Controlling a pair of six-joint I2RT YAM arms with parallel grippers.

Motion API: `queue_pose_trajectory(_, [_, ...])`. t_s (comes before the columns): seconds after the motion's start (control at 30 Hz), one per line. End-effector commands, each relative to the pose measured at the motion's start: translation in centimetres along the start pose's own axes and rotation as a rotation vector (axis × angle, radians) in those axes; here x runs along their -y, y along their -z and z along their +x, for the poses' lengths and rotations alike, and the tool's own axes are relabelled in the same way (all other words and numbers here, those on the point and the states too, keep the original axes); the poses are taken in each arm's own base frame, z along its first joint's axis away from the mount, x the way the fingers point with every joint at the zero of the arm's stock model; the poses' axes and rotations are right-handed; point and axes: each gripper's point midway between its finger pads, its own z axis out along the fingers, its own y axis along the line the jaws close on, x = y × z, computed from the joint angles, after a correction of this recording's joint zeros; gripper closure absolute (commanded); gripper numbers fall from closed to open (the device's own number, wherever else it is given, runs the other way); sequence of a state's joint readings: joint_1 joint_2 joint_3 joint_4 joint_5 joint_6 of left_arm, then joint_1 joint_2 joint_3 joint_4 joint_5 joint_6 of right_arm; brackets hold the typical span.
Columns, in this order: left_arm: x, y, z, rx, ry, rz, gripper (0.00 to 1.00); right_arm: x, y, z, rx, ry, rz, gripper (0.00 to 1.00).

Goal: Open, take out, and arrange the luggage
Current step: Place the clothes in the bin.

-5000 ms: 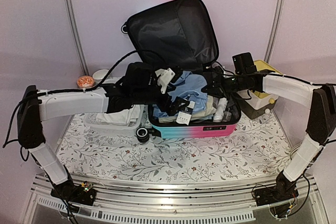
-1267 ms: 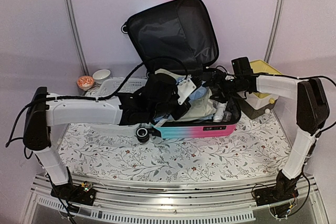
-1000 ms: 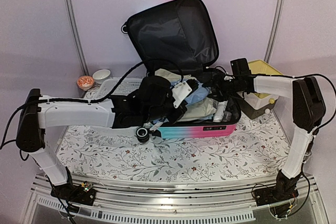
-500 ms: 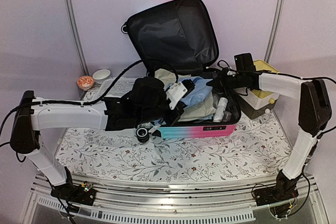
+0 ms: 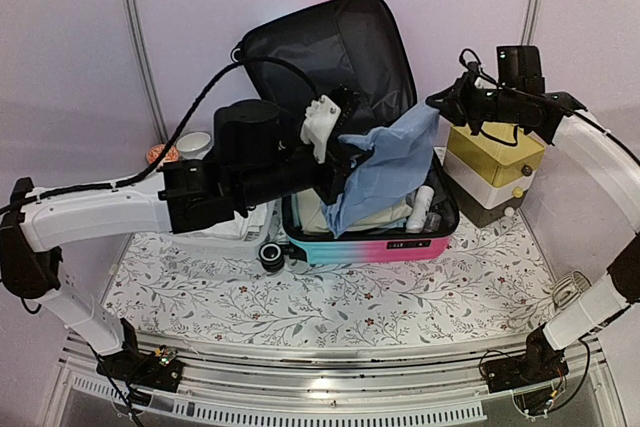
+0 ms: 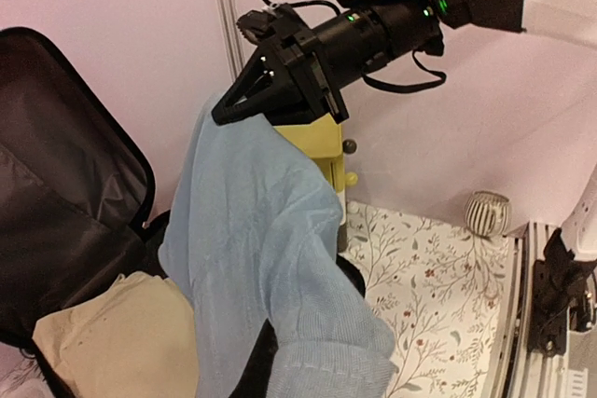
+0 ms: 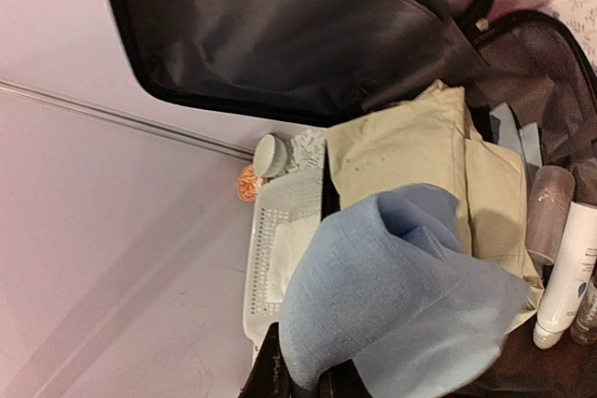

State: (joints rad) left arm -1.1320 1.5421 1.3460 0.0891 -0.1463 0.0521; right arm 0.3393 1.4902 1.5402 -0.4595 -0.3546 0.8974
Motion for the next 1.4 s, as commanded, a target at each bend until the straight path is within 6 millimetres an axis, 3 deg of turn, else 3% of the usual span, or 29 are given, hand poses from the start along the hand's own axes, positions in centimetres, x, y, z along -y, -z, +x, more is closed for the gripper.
queue_pose_trajectory(0.0, [1.2,3.0,-5.0,0.104,0.078,0.068,1.00,-3.0,4.8,-4.6,0.212,0.088,-0.013,0.98])
queue_pose_trajectory(0.13, [0.7,4.3,-6.5,0.129,0.133,0.074,1.00,-5.6,5.6,-4.8,0.213,0.110,-0.102,0.98])
queue_pose_trajectory(0.3, [-1.6,6.1,-7.1,0.114,0.180,0.011,1.00,-8.7,3.2,-3.7,0.151,0.123,-0.208,0.98])
queue_pose_trajectory(0.47, [-5.5,8.6,-5.3,0.035,0.199,-0.120,1.00,-12.7,-0.9,-1.6,0.067,0.136,-0.324,0.98])
queue_pose_trajectory(0.6, [-9.5,11.8,-3.2,-0.017,0.195,-0.254,1.00,-16.0,-5.2,0.8,-0.005,0.146,-0.450,0.98])
queue_pose_trajectory(0.73, [-14.4,16.2,-1.7,-0.070,0.142,-0.448,1.00,-19.3,-9.5,3.2,-0.069,0.123,-0.584,0.98])
queue_pose_trajectory(0.8, [-16.9,18.6,-1.2,-0.087,0.119,-0.531,1.00,-21.4,-11.5,3.7,-0.062,0.108,-0.671,0.98])
queue_pose_trajectory(0.9, [-20.2,22.0,-0.2,-0.122,0.064,-0.673,1.00,-23.0,-15.4,4.3,-0.010,0.023,-0.794,0.98])
queue_pose_trajectory(0.93, [-21.3,22.9,0.2,-0.145,0.031,-0.733,1.00,-21.7,-18.6,5.2,0.013,-0.018,-0.815,0.98])
queue_pose_trajectory(1.03, [-24.6,25.6,1.7,-0.236,-0.091,-0.932,1.00,-21.8,-19.8,4.7,0.181,-0.172,-0.978,0.97])
queue_pose_trajectory(1.1, [-25.8,26.2,2.9,-0.271,-0.178,-0.999,1.00,-19.9,-21.9,5.0,0.265,-0.263,-0.941,0.97])
queue_pose_trajectory(1.2, [-25.3,23.9,6.4,-0.303,-0.224,-0.922,1.00,-16.4,-25.7,6.4,0.308,-0.299,-0.821,0.97])
queue_pose_trajectory(1.37, [-24.0,18.5,17.0,-0.438,-0.083,-0.784,1.00,-10.0,-31.0,9.6,0.245,-0.371,-0.698,0.93])
